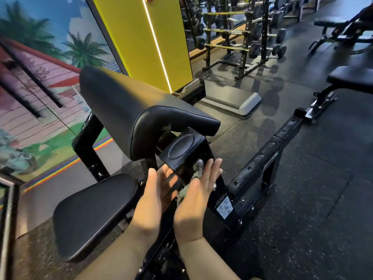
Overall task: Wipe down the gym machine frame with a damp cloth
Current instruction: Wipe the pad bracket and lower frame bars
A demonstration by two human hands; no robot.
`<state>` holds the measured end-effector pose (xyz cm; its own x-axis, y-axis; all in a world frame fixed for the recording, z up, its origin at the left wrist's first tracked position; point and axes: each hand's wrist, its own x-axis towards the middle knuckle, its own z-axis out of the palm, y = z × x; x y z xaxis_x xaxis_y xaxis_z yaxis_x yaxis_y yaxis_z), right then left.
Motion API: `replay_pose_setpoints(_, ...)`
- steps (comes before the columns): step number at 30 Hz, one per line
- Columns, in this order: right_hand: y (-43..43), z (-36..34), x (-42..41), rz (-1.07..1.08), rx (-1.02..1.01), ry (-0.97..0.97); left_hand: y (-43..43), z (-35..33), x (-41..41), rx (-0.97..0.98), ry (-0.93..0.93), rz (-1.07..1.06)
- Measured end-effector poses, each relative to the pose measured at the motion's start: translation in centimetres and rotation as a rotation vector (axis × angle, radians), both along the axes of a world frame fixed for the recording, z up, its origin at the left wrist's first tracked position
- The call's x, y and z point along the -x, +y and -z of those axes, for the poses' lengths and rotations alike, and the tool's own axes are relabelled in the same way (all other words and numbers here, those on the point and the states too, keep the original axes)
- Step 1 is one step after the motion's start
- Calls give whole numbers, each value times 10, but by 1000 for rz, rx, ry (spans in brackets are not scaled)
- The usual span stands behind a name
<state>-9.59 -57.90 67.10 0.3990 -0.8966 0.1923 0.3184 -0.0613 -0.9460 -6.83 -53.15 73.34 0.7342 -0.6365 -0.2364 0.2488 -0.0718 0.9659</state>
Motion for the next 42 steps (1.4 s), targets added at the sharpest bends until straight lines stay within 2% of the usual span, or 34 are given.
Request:
replay_pose_setpoints(3, -29, -21, -11, 82, -68, -76, 0, -3, 0, -5, -1, -12)
replay_pose_setpoints(5, -29, -17, -12, 111, -5, -83, 3, -2, -1, -16, 0, -6)
replay_pose_setpoints(7, -11, 1, -11, 89, 81, -39, 4, -4, -3, -28, -13, -3)
replay_pose_setpoints(10, 25, 39, -2, 16, 57, 61, 7, 5, 0, -57, -63, -12)
replay_pose_setpoints(12, 37, 57, 6, 41, -86, 94, 8, 18, 1, -91, -68, -41)
replay_pose_setpoints(13, 35, 63, 8, 63, -235, 97, 6, 29, -2, -140, -98, -34)
replay_pose_setpoints(15, 20, 64, 10, 117, -527, 75, 3, 59, -25, -297, -107, -81)
replay_pose_setpoints(17, -3, 63, 6, 122, -632, -23, 3, 95, -59, -463, -111, -139)
replay_pose_setpoints(19, -25, 61, -3, 97, -588, -107, 2, 124, -84, -562, -44, -171)
replay_pose_setpoints(22, -50, 76, -12, 145, -495, -47, 2, 144, -97, -650, -39, -192)
replay_pose_setpoints(24, -68, 94, -13, 168, -576, 12, 9, 142, -96, -597, -33, -207)
replay_pose_setpoints(26, -79, 103, -10, 154, -701, 67, 9, 127, -81, -510, 31, -113)
replay_pose_setpoints(28, -73, 95, -6, 127, -741, 82, 2, 95, -58, -425, 4, -21)
replay_pose_setpoints(32, -12, 78, 13, -61, -596, 171, 22, 57, -19, -279, -90, 105)
replay_pose_setpoints(35, 30, 58, 49, -171, -490, 204, 52, 67, -1, -340, -63, 2)
replay_pose_setpoints(38, 31, 39, 72, -122, -262, 191, 67, 83, -4, -426, -27, -29)
replay_pose_setpoints(39, 22, 36, 68, -94, -262, 194, 71, 84, -4, -450, -14, -29)
replay_pose_setpoints(42, 2, 35, 28, -83, -444, 242, 85, 91, -1, -417, 65, -5)
